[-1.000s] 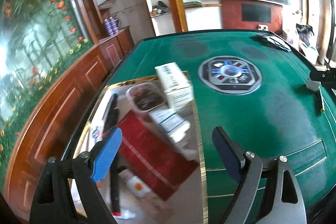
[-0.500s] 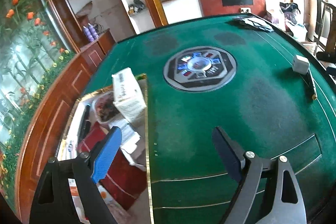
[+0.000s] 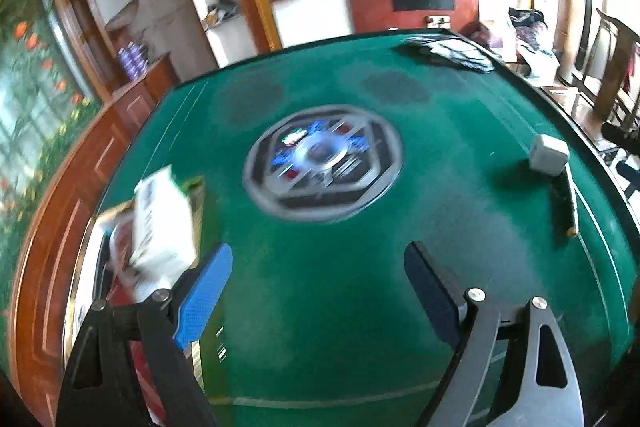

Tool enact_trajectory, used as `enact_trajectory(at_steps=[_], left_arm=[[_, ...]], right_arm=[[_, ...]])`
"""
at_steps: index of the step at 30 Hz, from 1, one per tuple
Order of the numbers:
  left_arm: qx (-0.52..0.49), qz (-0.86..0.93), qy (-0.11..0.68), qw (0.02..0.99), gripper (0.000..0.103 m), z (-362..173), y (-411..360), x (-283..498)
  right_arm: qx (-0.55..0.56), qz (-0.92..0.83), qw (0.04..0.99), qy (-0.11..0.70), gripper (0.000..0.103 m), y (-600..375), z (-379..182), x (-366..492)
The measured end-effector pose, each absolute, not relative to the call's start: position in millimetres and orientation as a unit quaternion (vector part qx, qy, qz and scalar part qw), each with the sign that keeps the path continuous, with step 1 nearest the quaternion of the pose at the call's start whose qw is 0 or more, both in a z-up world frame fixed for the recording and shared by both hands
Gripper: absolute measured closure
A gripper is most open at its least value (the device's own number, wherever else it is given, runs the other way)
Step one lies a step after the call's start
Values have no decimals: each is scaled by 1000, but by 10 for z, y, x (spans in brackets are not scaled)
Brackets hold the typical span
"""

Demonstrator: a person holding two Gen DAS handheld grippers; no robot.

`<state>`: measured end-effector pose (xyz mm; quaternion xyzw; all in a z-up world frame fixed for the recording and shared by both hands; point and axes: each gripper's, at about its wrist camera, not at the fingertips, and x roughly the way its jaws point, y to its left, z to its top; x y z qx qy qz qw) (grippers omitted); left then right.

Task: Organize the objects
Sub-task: 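Move both grippers back over the plug and marker on the felt, then grasp the white plug adapter with the left gripper and lift it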

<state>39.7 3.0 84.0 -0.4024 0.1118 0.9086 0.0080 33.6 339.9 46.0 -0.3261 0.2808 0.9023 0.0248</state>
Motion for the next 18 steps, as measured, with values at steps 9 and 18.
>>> enact_trajectory(at_steps=[9,18], left_arm=[[-410,898,55,153,16,735,1038,-168],[-424,887,77,165,16,481,1979,-827]], right_arm=[[-314,899,45,303,8,3539,439,446],[-312,873,82,365,8,3882,307,495]])
